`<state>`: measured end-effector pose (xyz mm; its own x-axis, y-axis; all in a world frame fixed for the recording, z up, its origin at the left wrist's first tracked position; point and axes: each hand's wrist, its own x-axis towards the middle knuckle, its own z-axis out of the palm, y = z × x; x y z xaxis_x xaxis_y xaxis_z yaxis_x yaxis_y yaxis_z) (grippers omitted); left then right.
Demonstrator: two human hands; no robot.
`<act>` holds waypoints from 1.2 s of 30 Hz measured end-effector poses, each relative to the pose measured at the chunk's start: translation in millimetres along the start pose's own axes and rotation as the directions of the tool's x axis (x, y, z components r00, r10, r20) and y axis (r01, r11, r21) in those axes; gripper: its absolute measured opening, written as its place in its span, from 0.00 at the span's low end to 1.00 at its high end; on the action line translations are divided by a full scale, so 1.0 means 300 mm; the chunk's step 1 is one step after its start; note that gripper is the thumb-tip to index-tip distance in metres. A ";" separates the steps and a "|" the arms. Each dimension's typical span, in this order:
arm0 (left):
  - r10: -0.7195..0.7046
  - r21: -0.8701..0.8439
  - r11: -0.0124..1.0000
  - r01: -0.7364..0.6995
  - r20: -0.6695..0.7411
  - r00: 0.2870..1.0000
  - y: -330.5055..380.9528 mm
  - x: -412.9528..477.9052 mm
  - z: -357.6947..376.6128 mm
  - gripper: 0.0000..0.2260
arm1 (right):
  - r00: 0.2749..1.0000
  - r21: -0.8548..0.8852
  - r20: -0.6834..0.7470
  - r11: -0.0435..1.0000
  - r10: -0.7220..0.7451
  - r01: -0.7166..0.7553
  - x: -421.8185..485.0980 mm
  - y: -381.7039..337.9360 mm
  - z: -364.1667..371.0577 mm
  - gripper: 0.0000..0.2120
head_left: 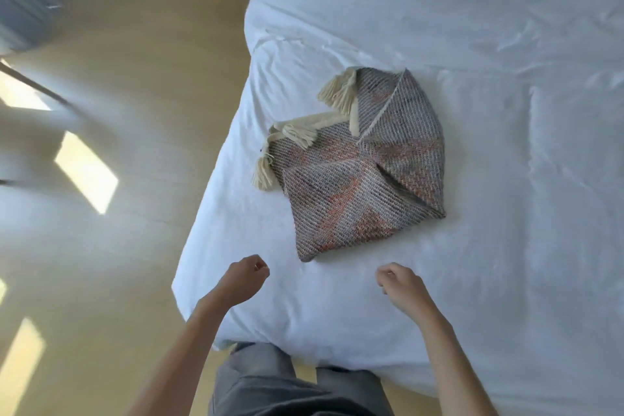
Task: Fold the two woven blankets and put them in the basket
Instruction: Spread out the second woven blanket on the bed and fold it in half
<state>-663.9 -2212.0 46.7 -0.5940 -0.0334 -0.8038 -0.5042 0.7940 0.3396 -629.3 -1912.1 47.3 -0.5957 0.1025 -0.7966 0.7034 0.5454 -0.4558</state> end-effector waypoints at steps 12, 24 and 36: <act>-0.004 -0.115 0.993 -0.012 -0.137 0.991 0.205 0.272 -0.057 0.07 | 0.978 -0.360 0.097 0.909 -0.187 0.210 0.359 -0.277 -0.137 0.11; 0.033 0.049 0.999 -0.013 -0.444 0.896 0.350 0.861 -0.203 0.23 | 0.841 -0.714 -0.016 0.595 -0.540 0.369 0.822 -0.467 0.050 0.24; 0.124 0.208 0.978 -0.007 -0.554 0.823 0.346 0.994 -0.194 0.12 | 0.889 -0.792 0.001 0.543 -0.457 0.280 0.840 -0.399 0.114 0.17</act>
<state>-929.8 -2174.9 -129.5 -0.8987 -0.2657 -0.3489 -0.3586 0.9032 0.2358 -850.6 -1979.9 -112.4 -0.8511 -0.1590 -0.5004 -0.0921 0.9835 -0.1558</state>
